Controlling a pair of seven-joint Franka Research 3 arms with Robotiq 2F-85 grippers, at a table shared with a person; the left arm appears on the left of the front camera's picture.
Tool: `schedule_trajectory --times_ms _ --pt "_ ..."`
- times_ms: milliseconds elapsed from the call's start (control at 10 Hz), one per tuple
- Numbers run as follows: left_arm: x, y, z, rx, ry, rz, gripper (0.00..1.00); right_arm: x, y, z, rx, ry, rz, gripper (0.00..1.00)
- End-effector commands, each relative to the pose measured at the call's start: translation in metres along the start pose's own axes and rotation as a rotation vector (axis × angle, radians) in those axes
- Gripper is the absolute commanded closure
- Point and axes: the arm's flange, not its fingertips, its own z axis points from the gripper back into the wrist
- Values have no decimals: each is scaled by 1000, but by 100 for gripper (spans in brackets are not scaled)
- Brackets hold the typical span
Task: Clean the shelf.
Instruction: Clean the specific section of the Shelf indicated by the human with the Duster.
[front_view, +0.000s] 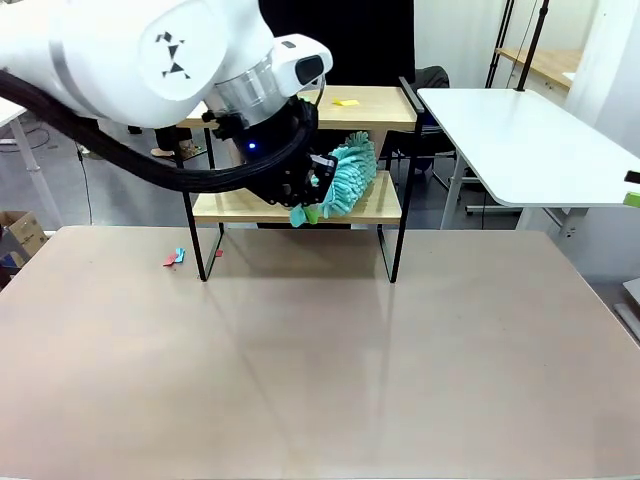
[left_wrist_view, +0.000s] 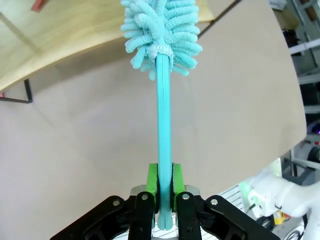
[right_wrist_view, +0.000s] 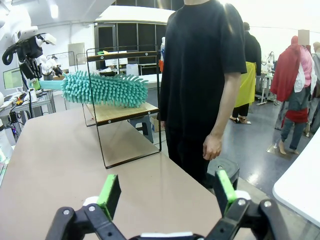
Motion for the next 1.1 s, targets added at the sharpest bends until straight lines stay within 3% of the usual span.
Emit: schedule_trajectory --times_ms 0,500,1000 --pt "19 -19 -7 43 -27 40 86 7 2 -3 -4 32 -11 0" --pt "42 -52 -13 36 -75 83 86 7 2 -3 -4 32 -11 0" --pt "60 -68 -54 28 -26 108 86 7 2 -3 -4 32 -11 0"
